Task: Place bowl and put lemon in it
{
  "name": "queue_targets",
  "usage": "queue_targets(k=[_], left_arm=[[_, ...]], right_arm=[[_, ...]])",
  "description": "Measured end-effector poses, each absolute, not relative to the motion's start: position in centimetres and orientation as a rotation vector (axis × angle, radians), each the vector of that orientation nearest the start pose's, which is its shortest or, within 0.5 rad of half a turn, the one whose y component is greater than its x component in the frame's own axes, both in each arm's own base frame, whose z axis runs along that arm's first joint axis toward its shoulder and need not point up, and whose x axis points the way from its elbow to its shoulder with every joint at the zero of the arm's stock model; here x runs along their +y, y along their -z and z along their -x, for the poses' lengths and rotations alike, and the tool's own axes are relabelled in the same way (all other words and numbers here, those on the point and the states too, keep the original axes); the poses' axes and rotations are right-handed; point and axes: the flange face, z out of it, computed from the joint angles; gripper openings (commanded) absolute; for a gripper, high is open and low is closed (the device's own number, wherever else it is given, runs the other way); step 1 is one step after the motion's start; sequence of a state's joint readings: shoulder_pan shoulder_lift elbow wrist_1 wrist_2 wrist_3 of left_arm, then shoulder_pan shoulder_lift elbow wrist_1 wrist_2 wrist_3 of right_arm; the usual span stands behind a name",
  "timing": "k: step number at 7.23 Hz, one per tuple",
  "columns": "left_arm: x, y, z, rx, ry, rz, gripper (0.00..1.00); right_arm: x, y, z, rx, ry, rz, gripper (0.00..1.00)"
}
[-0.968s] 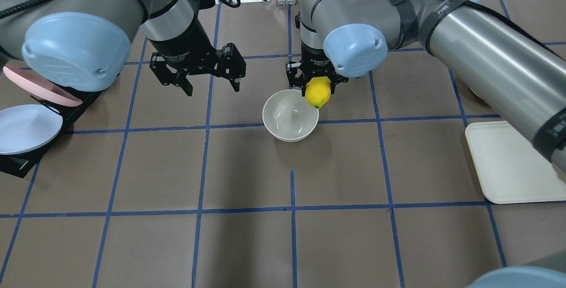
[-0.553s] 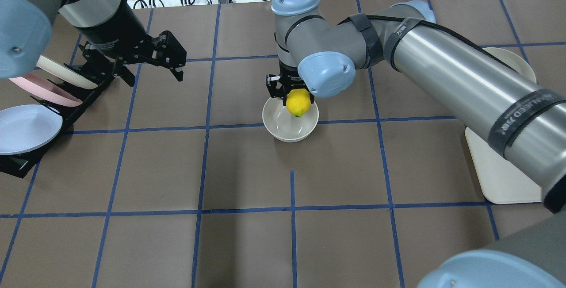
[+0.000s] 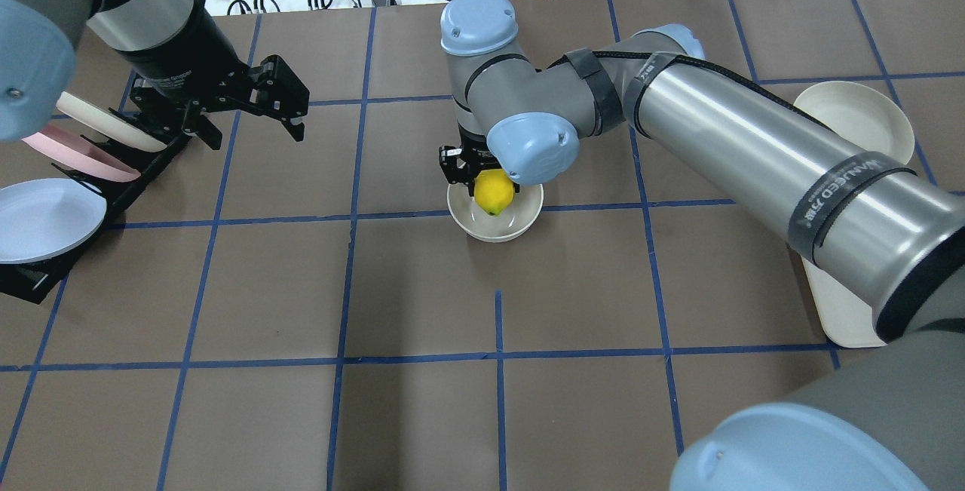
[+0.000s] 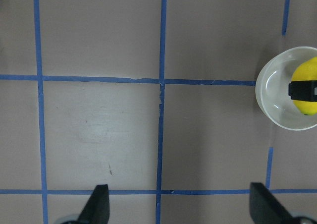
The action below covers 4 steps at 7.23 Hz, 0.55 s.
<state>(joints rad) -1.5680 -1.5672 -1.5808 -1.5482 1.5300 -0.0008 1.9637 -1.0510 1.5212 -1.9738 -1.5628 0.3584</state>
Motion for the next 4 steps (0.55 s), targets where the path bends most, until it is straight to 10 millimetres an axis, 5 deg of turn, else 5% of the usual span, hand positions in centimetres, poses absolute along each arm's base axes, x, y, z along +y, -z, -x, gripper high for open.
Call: queue_targets(k=[3,4], left_arm=[[-49.6,-48.7,14.0,3.154,0.064,-0.025,1.0],[-49.5,-48.6,14.0,3.152,0.065,-0.022,1.0]], right_arm=[[-55.3,-22.6,-37.5,3.157,-0.108,0.055,0.27],[-55.4,-22.1,-37.6,3.158,-0.116,0.055,0.44]])
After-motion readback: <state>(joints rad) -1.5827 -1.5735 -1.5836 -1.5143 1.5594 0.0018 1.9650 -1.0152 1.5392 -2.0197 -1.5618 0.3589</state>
